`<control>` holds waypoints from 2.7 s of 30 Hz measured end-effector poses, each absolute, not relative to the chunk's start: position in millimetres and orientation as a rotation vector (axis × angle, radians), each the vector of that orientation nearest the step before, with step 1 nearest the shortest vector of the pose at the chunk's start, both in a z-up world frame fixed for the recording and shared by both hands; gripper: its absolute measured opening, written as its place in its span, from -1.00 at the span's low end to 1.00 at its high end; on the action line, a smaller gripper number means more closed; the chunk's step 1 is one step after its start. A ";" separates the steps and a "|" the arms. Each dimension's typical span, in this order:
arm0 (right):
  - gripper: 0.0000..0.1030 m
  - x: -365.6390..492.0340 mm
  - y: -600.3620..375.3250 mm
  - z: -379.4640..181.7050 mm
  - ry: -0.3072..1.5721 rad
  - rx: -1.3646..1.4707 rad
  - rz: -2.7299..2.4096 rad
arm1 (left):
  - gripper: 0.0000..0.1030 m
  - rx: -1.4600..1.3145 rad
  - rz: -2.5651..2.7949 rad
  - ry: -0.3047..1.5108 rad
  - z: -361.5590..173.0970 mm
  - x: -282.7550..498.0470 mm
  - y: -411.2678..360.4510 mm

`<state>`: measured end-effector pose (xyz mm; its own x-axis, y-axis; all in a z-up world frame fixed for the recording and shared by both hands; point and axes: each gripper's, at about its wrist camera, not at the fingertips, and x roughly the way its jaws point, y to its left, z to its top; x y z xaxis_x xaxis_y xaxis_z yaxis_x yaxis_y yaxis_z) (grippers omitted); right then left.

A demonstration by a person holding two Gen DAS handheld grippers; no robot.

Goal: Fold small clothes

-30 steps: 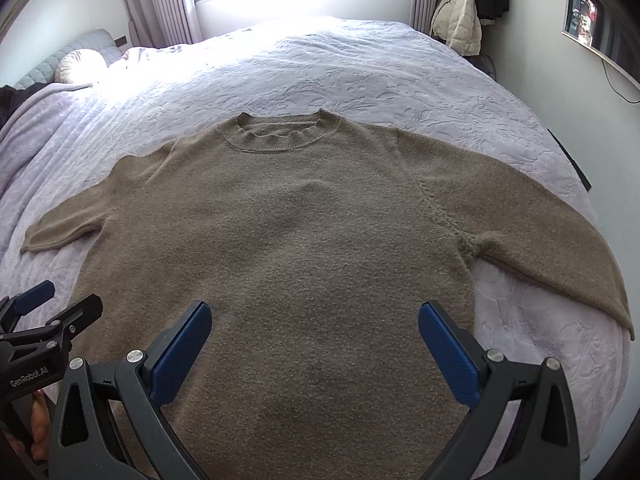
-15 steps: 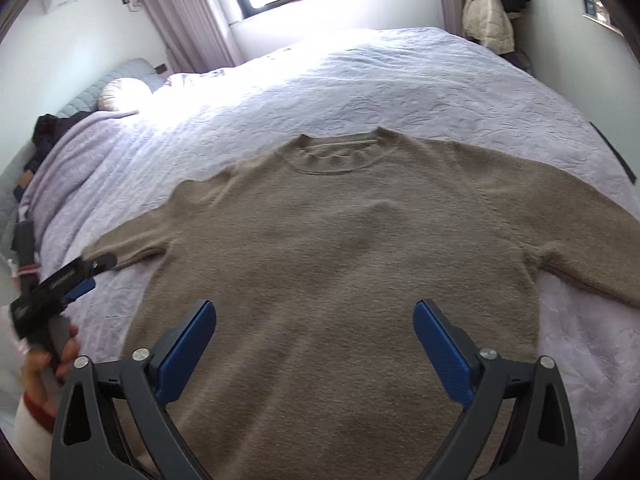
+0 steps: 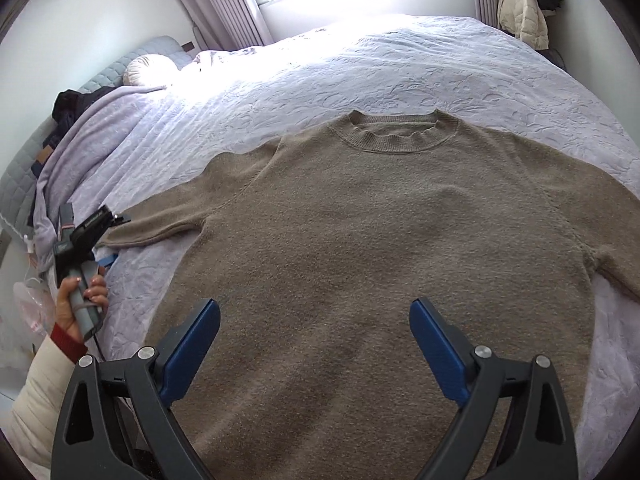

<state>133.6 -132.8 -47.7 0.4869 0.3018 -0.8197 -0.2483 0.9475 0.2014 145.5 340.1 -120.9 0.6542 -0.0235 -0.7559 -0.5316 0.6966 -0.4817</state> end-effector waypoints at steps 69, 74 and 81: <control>-0.70 250.8 -60.2 -62.8 0.873 -0.294 0.411 | 0.78 -0.226 0.096 0.923 -111.5 101.3 115.1; -0.58 265.1 -181.8 -71.9 0.984 0.176 0.325 | 0.80 -0.200 0.097 0.909 -112.3 101.5 111.0; 0.06 256.7 -237.4 -89.8 1.041 0.371 0.300 | 0.80 -0.155 0.110 0.913 -93.3 119.5 106.0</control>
